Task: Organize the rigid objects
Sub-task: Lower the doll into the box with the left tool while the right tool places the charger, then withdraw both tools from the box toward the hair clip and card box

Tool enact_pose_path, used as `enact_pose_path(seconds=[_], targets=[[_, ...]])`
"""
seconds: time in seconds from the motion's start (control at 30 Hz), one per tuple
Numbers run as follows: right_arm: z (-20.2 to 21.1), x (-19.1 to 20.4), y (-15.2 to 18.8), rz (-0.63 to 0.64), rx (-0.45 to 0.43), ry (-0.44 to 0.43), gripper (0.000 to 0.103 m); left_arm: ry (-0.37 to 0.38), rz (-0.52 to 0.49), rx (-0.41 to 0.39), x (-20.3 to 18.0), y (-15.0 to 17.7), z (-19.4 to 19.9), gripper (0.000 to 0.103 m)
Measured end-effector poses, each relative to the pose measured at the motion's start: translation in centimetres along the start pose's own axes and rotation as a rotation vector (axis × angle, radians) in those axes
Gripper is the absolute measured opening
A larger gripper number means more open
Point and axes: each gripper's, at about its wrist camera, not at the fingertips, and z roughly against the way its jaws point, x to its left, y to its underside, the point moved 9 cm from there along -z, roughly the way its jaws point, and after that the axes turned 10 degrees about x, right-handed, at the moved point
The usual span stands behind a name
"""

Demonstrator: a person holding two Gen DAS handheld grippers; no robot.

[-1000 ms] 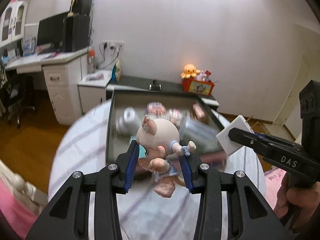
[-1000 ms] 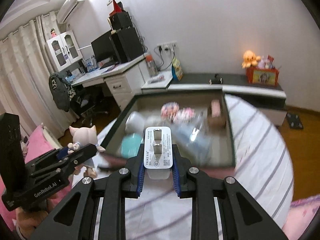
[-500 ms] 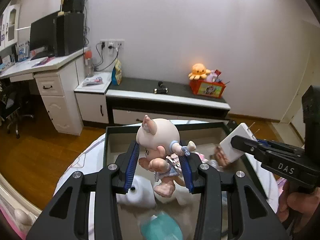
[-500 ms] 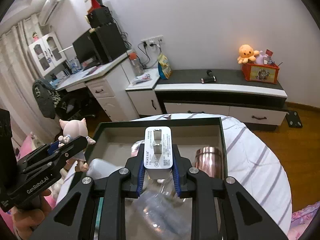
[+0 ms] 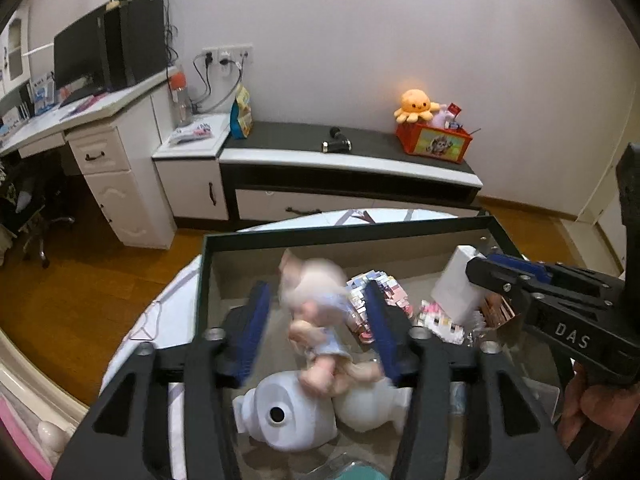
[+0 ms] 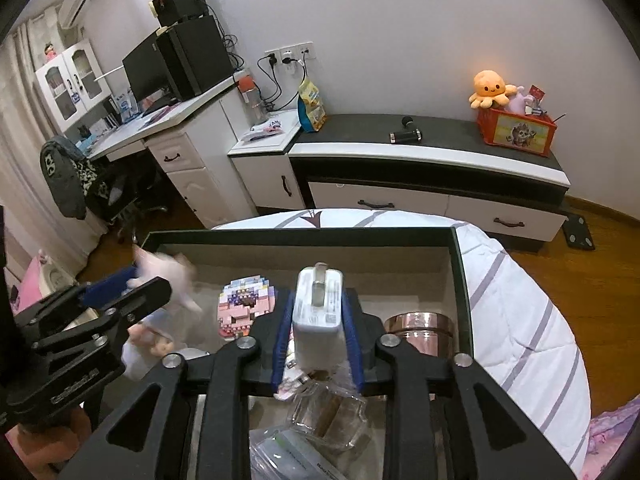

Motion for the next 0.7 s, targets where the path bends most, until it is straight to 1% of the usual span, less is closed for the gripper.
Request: enact_pose_path(seconds=[0.03,0.07,0.1,0.13,0.2,0.23,0.43,0.7], targets=[[0.2,0.1,0.1,0.002,-0.002,-0.001,0.034,-0.002,0.002,-0.016,0.1,0.1,0.7,0.07],[0.4,0.1,0.2,0.003,-0.004,0.004,0.051,-0.005,0.005,-0.032,0.1,0.1,1.3,0.079],[0.6,0.2,0.3,0.002,-0.007,0.007,0.064,-0.01,0.006,-0.044,0.2,0.1,1.9,0.086],[1.1,0.3,0.4,-0.005,-0.02,0.004,0.088,-0.016,0.006,-0.057,0.2,0.1,2.6,0.09],[2.0,0.5,0.6,-0.017,-0.04,0.004,0.097,-0.019,0.007,-0.085,0.2,0.3,4.2,0.101],[2.5,0.6,0.9,-0.023,-0.041,0.011,0.103,-0.021,0.005,-0.096,0.2,0.4,4.9,0.103],[6.0,1.2,2.7,-0.051,-0.092,0.006,0.103,-0.034,-0.002,-0.151,-0.2,2.2,9.2,0.103],[11.5,2.2,6.8,-0.082,-0.169,0.008,0.103,-0.026,-0.004,-0.221,-1.9,5.9,15.3,0.103]])
